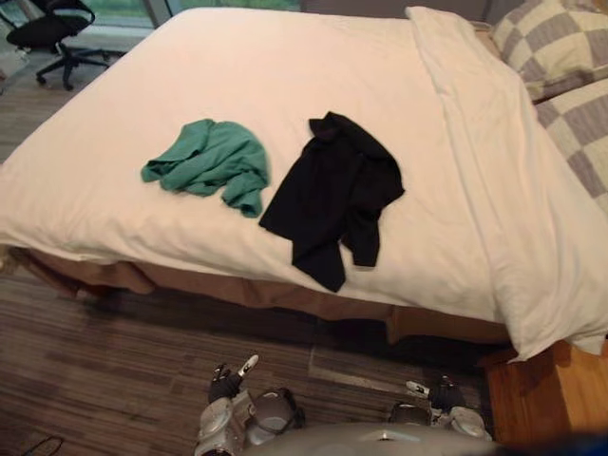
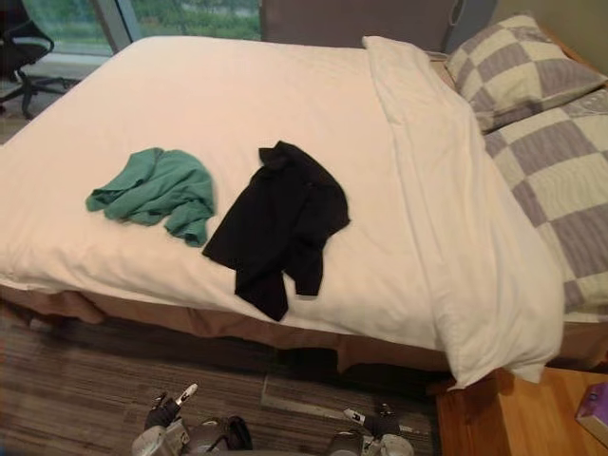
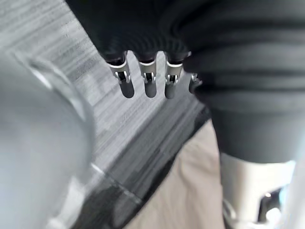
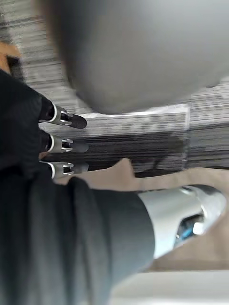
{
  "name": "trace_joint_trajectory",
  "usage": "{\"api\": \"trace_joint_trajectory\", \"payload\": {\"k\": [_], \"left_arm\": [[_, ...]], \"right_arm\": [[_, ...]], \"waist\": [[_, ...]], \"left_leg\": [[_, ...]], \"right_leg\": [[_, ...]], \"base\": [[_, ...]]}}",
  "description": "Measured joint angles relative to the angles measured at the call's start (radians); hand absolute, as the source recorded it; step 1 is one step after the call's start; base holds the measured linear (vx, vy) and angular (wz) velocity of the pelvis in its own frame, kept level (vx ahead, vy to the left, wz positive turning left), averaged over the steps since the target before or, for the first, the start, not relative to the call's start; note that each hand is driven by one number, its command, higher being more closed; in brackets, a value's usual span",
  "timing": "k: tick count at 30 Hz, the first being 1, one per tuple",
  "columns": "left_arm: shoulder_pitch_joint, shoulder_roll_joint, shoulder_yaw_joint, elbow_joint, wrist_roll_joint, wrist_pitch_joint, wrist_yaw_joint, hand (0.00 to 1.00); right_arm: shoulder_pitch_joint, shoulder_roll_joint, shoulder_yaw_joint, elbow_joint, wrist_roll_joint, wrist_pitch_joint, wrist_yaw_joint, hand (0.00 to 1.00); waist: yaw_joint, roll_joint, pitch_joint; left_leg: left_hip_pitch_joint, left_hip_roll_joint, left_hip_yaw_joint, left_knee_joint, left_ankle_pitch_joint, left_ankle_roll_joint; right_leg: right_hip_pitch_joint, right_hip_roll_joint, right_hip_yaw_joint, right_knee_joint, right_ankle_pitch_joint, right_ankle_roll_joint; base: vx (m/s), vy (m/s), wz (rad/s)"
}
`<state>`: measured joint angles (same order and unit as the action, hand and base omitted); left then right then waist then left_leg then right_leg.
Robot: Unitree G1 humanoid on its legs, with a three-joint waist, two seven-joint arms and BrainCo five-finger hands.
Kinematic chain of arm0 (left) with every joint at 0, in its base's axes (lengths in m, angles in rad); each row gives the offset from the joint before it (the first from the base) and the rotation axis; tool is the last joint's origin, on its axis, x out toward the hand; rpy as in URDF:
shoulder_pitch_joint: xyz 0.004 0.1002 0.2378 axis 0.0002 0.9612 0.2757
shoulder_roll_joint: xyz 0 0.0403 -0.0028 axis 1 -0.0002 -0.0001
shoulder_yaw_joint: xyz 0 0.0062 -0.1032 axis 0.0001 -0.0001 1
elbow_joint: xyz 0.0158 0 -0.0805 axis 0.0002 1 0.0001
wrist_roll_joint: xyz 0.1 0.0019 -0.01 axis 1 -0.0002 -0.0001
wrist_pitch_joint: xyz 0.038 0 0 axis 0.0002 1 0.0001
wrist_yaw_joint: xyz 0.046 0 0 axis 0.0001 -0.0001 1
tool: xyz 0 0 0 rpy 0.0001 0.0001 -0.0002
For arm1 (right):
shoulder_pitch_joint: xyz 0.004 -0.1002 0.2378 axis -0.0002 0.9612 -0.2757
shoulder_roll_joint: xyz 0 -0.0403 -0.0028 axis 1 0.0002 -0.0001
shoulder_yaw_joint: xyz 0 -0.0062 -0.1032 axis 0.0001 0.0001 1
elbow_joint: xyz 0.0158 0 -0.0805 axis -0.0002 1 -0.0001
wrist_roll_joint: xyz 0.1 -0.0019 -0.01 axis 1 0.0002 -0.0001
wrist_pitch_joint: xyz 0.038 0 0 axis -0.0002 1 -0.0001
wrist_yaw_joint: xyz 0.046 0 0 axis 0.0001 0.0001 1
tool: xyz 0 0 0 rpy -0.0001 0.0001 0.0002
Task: Tidy the bed and pick cloth on bed and put in laundry
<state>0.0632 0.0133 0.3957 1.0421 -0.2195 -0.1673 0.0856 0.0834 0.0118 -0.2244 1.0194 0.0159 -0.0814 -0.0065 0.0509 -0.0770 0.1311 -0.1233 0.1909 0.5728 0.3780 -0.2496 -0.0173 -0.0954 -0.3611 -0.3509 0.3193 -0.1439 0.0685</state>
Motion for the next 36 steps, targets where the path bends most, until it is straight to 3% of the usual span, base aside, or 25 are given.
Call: {"api": "trace_joint_trajectory", "payload": {"k": [2,4,6,8,9,12,15,16,17,18,19,21,22,23,24,26,27,28,30,31,32,33,34,35,36], "left_arm": [[0.001,0.014,-0.003,0.001,0.014,0.027,-0.001,0.00],[0.000,0.031,-0.060,0.002,0.014,0.060,-0.006,0.00],[-0.010,0.046,-0.124,0.002,0.015,0.085,-0.012,0.00],[-0.014,0.048,-0.150,0.005,0.015,0.108,-0.011,0.00],[-0.016,0.046,-0.161,0.004,0.015,0.113,-0.008,0.00],[-0.019,0.035,-0.165,-0.001,-0.005,0.110,0.014,0.00],[-0.028,0.028,-0.169,-0.024,-0.067,0.084,0.034,0.00],[-0.024,0.022,-0.168,-0.037,-0.077,0.063,0.031,0.00],[-0.022,0.006,-0.168,-0.037,-0.075,0.048,0.030,0.00],[-0.021,-0.001,-0.168,-0.036,-0.074,0.043,0.031,0.00],[-0.020,-0.010,-0.168,-0.033,-0.075,0.041,0.032,0.00],[-0.027,-0.006,-0.169,-0.033,-0.075,0.026,0.035,0.00],[-0.029,0.007,-0.169,-0.035,-0.075,0.019,0.035,0.00],[-0.035,0.031,-0.159,-0.035,-0.075,0.004,0.032,0.00],[-0.038,0.036,-0.150,-0.034,-0.075,0.002,0.030,0.00],[-0.026,0.040,-0.139,-0.014,-0.075,0.002,0.028,0.00],[-0.021,0.041,-0.139,-0.010,-0.076,0.000,0.027,0.00],[-0.019,0.043,-0.140,0.000,-0.085,-0.014,0.022,0.00],[-0.017,0.034,-0.140,0.004,-0.110,-0.023,0.016,0.00],[-0.008,0.016,-0.140,0.007,-0.122,-0.032,0.007,0.00],[-0.006,0.004,-0.140,0.010,-0.128,-0.036,0.007,0.00],[-0.015,-0.008,-0.140,0.017,-0.146,-0.033,0.007,0.00],[-0.033,0.028,-0.140,0.026,-0.165,-0.018,0.013,0.00],[-0.026,0.045,-0.141,0.022,-0.160,-0.005,0.022,0.00],[-0.011,0.055,-0.140,0.021,-0.160,0.013,0.024,0.00]], "right_arm": [[-0.002,0.018,-0.009,-0.002,-0.018,-0.014,-0.001,0.00],[0.000,0.017,-0.001,-0.002,-0.018,-0.020,-0.002,0.00],[-0.004,0.014,0.024,0.006,-0.021,-0.023,-0.003,0.00],[-0.025,0.006,0.071,0.033,-0.022,-0.030,0.000,0.00],[-0.037,0.001,0.085,0.052,-0.022,-0.031,0.003,0.00],[-0.057,-0.024,0.129,0.067,-0.021,-0.021,0.009,0.00],[-0.092,-0.038,0.226,0.042,-0.019,-0.002,0.008,0.00],[-0.103,-0.045,0.266,0.021,-0.019,0.009,0.002,0.00],[-0.125,-0.054,0.287,0.018,-0.011,0.022,0.000,0.00],[-0.134,-0.057,0.287,0.016,0.002,0.024,0.000,0.00],[-0.136,-0.060,0.281,0.008,0.023,0.024,0.000,0.00],[-0.136,-0.055,0.268,-0.013,0.053,0.022,0.001,0.00],[-0.124,-0.049,0.267,-0.030,0.059,0.014,0.003,0.00],[-0.123,-0.030,0.260,-0.029,0.059,0.009,0.001,0.00],[-0.125,-0.029,0.244,-0.027,0.059,0.008,-0.002,0.00],[-0.122,-0.039,0.204,-0.026,0.058,-0.011,-0.017,0.00],[-0.117,-0.042,0.193,-0.023,0.056,-0.016,-0.019,0.00],[-0.109,-0.054,0.184,-0.018,0.048,-0.024,-0.021,0.00],[-0.086,-0.071,0.165,-0.019,0.018,-0.036,-0.022,0.00],[-0.082,-0.083,0.140,-0.020,-0.003,-0.044,-0.022,0.00],[-0.072,-0.094,0.124,-0.017,-0.030,-0.054,-0.023,0.00],[-0.069,-0.092,0.117,-0.012,-0.059,-0.059,-0.025,0.00],[-0.077,-0.068,0.124,0.008,-0.091,-0.064,-0.026,0.00],[-0.077,-0.052,0.154,0.011,-0.108,-0.068,-0.015,0.00],[-0.075,-0.027,0.176,0.010,-0.122,-0.076,0.001,0.00]], "waist": [[-0.008,-0.007,0.000],[-0.015,-0.009,0.000],[-0.026,-0.012,0.000],[-0.046,-0.012,-0.001],[-0.042,-0.012,-0.001],[-0.018,0.014,0.018],[-0.007,0.028,0.055],[-0.002,0.044,0.064],[-0.003,0.068,0.076],[-0.006,0.084,0.085],[-0.011,0.111,0.090],[-0.010,0.095,0.100],[-0.030,0.061,0.102],[-0.041,0.002,0.114],[-0.040,0.005,0.113],[-0.050,0.016,0.110],[-0.050,0.016,0.110],[-0.051,0.016,0.109],[-0.059,0.027,0.094],[-0.066,0.056,0.079],[-0.067,0.076,0.068],[-0.067,0.086,0.060],[-0.043,0.047,0.061],[-0.034,0.046,0.051],[-0.035,0.028,0.038]], "left_leg": [[0.050,-0.013,0.019,-0.083,0.029,0.009],[0.086,-0.054,0.019,-0.175,0.073,0.033],[0.104,-0.107,0.011,-0.241,0.105,0.055],[0.115,-0.158,-0.014,-0.267,0.128,0.084],[0.122,-0.170,-0.027,-0.274,0.135,0.086],[0.125,-0.155,-0.035,-0.235,0.141,0.081],[-0.001,-0.065,-0.037,0.082,0.122,0.062],[-0.078,-0.027,-0.055,0.214,0.130,0.014],[-0.102,-0.004,-0.063,0.231,0.108,-0.001],[-0.102,0.009,-0.061,0.209,0.106,0.002],[-0.094,0.038,-0.059,0.123,0.147,0.027],[-0.068,-0.015,-0.065,0.059,0.165,0.010],[-0.070,-0.061,-0.083,0.027,0.180,0.003],[-0.083,-0.095,-0.108,0.038,0.179,-0.005],[-0.090,-0.072,-0.122,0.077,0.148,0.028],[-0.067,0.115,-0.218,0.128,0.126,-0.004],[-0.050,0.146,-0.240,0.111,0.143,-0.015],[-0.020,0.191,-0.279,0.074,0.191,-0.017],[-0.003,0.206,-0.316,0.022,0.266,-0.032],[0.007,0.203,-0.321,-0.018,0.293,-0.058],[0.025,0.197,-0.309,-0.038,0.235,-0.151],[0.043,0.188,-0.286,-0.046,0.122,-0.238],[0.032,0.169,-0.247,0.004,0.072,-0.233],[0.043,0.180,-0.222,0.009,0.055,-0.230],[0.069,0.182,-0.199,-0.007,0.057,-0.224]], "right_leg": [[-0.004,0.045,-0.024,0.143,-0.021,0.023],[-0.004,0.131,0.016,0.249,-0.074,0.048],[0.002,0.199,0.057,0.236,-0.099,0.039],[0.059,0.215,0.056,0.099,-0.141,-0.029],[0.102,0.219,0.058,0.041,-0.136,-0.031],[0.157,0.230,0.036,-0.011,-0.115,-0.040],[0.151,0.227,0.036,-0.012,-0.096,-0.032],[0.145,0.219,0.047,-0.013,-0.099,-0.038],[0.119,0.214,0.077,0.001,-0.102,-0.043],[0.105,0.213,0.092,0.017,-0.102,-0.042],[0.062,0.208,0.104,0.069,-0.108,-0.035],[-0.006,0.162,0.143,0.156,-0.137,-0.014],[-0.034,0.123,0.148,0.168,-0.154,-0.012],[-0.038,0.062,0.159,0.156,-0.171,-0.012],[-0.038,0.062,0.166,0.146,-0.175,-0.018],[-0.058,0.053,0.196,0.175,-0.170,-0.009],[-0.066,0.040,0.212,0.190,-0.169,-0.001],[-0.080,0.002,0.241,0.207,-0.164,0.030],[-0.100,-0.061,0.276,0.178,-0.148,0.131],[-0.106,-0.092,0.293,0.140,-0.115,0.171],[-0.100,-0.109,0.295,0.101,-0.081,0.177],[-0.070,-0.121,0.295,0.042,-0.020,0.173],[-0.052,-0.144,0.301,-0.043,0.101,0.119],[-0.043,-0.123,0.275,-0.066,0.157,0.050],[-0.029,-0.094,0.230,-0.045,0.173,0.029]], "base": [[0.08,0.259,-0.30],[0.08,0.190,-0.05],[0.09,0.083,0.27],[0.09,-0.022,0.51],[0.10,-0.060,0.42],[0.06,-0.078,0.17],[-0.04,-0.066,-0.27],[-0.01,0.051,-0.65],[-0.01,0.051,-0.70],[-0.04,0.134,-0.74],[-0.06,0.163,-0.75],[-0.06,0.182,-0.53],[-0.07,0.119,-0.02],[-0.08,0.087,-0.01],[-0.07,0.072,-0.26],[-0.09,0.217,-0.33],[-0.10,0.342,-0.18],[-0.11,0.458,-0.18],[-0.11,0.646,-0.11],[-0.09,0.697,-0.01],[-0.09,0.810,0.04],[-0.11,0.836,-0.11],[-0.11,0.863,-0.35],[-0.05,0.588,-0.52],[0.02,0.430,-0.65]]}}
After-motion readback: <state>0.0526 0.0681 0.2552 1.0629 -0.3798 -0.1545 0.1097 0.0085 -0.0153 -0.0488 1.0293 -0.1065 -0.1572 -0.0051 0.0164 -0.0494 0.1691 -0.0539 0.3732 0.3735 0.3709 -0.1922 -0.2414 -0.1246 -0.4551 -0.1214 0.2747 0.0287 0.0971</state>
